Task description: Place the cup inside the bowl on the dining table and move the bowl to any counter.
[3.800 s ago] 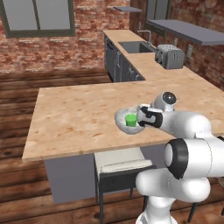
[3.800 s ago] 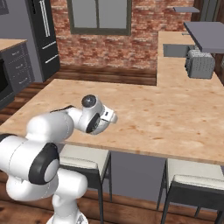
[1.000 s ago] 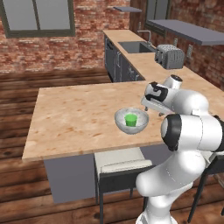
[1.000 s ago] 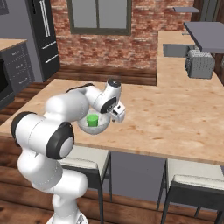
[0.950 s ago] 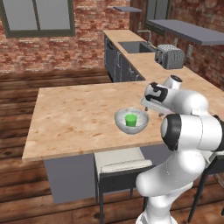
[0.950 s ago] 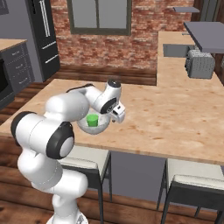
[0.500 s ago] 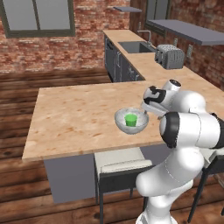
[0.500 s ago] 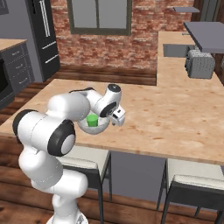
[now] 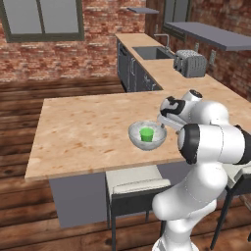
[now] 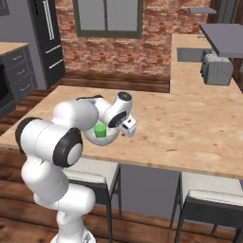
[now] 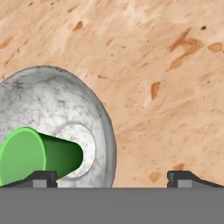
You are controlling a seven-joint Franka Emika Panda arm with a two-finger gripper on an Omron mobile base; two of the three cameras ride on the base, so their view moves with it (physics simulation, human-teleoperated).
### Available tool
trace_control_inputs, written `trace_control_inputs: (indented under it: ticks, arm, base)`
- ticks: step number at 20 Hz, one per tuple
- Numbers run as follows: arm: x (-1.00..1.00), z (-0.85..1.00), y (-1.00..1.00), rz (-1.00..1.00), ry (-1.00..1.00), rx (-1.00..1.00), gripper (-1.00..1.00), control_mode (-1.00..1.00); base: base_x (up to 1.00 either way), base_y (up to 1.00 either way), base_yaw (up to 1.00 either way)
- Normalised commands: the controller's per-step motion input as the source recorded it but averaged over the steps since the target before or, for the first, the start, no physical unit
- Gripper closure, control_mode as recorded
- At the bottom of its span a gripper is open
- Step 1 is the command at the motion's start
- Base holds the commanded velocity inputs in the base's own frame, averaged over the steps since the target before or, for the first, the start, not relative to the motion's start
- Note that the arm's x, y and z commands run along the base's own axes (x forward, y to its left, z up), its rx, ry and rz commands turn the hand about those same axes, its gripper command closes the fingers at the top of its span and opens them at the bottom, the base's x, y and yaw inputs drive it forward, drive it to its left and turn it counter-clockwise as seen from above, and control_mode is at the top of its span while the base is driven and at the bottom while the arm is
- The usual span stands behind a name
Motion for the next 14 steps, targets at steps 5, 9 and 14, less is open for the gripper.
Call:
trace_control_inputs:
  ticks: [5,9,14]
  arm:
    - [0.07,0.0,0.0,0.0,0.0,0.0,-1.0,-1.0]
    - [0.03,0.0,0.0,0.0,0.0,0.0,-1.0,-1.0]
    - [0.03,-0.1,0.01,0.0,0.0,0.0,-1.0,-1.0]
  base:
    - [0.0,0.0,0.0]
    - [0.0,0.0,0.0]
    - [0.0,0.0,0.0]
